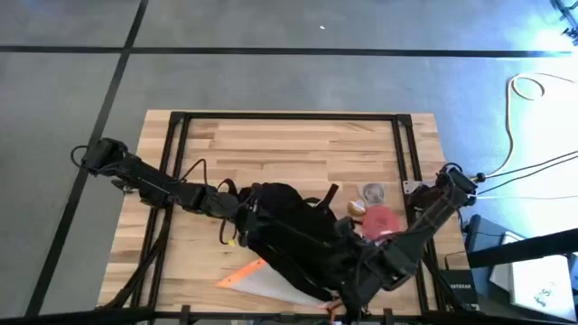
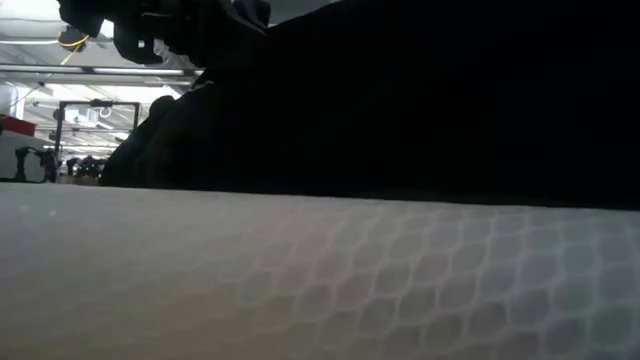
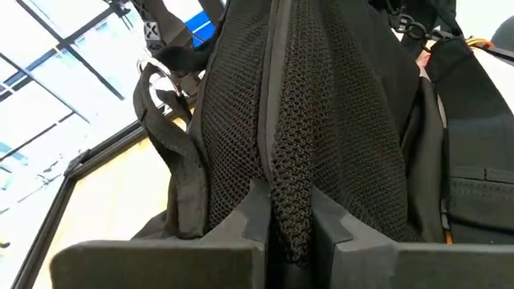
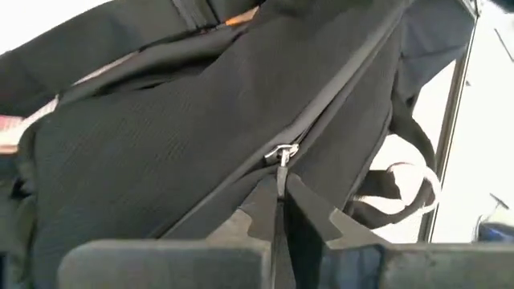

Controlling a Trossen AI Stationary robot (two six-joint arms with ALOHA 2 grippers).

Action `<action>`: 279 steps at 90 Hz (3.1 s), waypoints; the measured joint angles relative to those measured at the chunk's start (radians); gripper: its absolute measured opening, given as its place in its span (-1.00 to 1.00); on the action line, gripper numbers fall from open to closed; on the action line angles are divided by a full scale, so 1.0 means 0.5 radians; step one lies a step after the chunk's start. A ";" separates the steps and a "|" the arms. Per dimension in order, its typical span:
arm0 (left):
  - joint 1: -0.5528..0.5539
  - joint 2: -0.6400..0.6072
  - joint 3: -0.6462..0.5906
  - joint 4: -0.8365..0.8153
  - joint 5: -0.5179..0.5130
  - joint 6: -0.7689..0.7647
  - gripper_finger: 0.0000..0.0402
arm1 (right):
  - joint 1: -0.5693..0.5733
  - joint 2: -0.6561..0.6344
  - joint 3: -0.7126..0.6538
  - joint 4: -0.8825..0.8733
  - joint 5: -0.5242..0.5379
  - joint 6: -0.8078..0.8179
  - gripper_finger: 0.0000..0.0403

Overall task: Unpack backpack
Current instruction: Open the black bag

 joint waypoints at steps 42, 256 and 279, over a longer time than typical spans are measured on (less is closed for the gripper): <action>0.002 -0.002 -0.008 -0.020 -0.006 0.001 -0.92 | 0.236 -0.010 0.001 -0.317 -0.188 0.487 -1.00; 0.011 0.001 -0.001 -0.012 0.016 -0.021 -0.92 | -0.087 0.020 -0.133 0.118 -0.080 -0.431 -1.00; 0.010 0.001 0.001 -0.013 0.021 -0.025 -0.92 | -0.024 0.015 -0.081 0.099 -0.101 -0.362 -1.00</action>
